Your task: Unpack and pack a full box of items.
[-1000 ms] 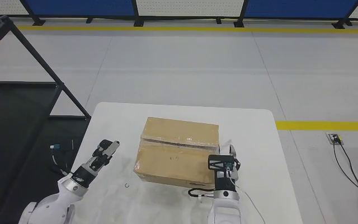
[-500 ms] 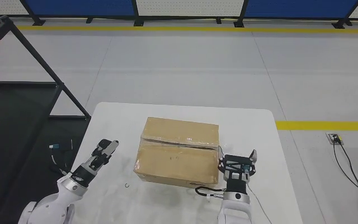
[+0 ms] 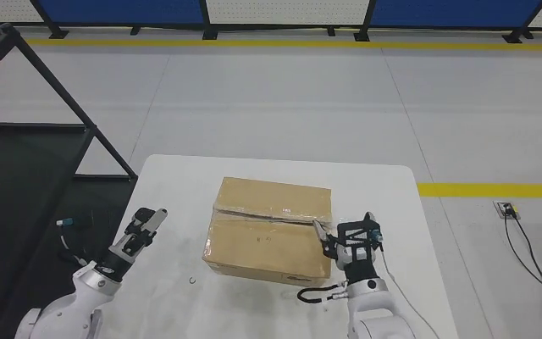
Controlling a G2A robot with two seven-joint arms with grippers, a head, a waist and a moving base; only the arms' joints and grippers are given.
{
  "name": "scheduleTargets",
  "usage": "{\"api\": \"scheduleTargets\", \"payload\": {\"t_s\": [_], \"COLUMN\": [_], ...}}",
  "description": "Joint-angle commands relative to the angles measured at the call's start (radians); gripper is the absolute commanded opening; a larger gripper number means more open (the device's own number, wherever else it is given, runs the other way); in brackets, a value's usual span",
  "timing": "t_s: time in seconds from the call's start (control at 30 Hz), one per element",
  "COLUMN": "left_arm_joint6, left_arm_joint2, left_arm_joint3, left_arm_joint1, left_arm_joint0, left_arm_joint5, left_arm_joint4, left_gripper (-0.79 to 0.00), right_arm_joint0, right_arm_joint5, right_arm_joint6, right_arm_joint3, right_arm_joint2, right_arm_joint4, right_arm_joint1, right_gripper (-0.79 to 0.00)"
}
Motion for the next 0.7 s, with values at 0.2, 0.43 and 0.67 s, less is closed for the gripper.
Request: {"api": "scheduleTargets", "payload": {"t_s": [0.2,0.43,0.67], "left_arm_joint6": [0.023,-0.047,-0.074], "left_arm_joint2": [0.015,0.044,0.047], "left_arm_joint3": [-0.019,-0.036,-0.039], "left_arm_joint1": [-0.002,0.003,0.005], "left_arm_joint0": [-0.011,-0.085,-0.099], "left_arm_joint5": [0.047,0.126,0.14], "left_arm_joint4": [0.007,0.052,0.077], "left_gripper": [0.0,0.0,0.0], "right_arm_joint0": [0.118,0.393,0.417], "right_arm_joint5": [-0.116,-0.017,-0.015], "right_arm_joint6": [0.143,0.497,0.529], "right_arm_joint3": [0.053,0.197,0.217], "right_arm_joint2": [-0.003,0.053,0.058], "right_arm_joint4": [0.32,0.829,0.853], "right_arm_joint1": [-0.007,-0.025,-0.025], "right_gripper": [0.0,0.0,0.0]}}
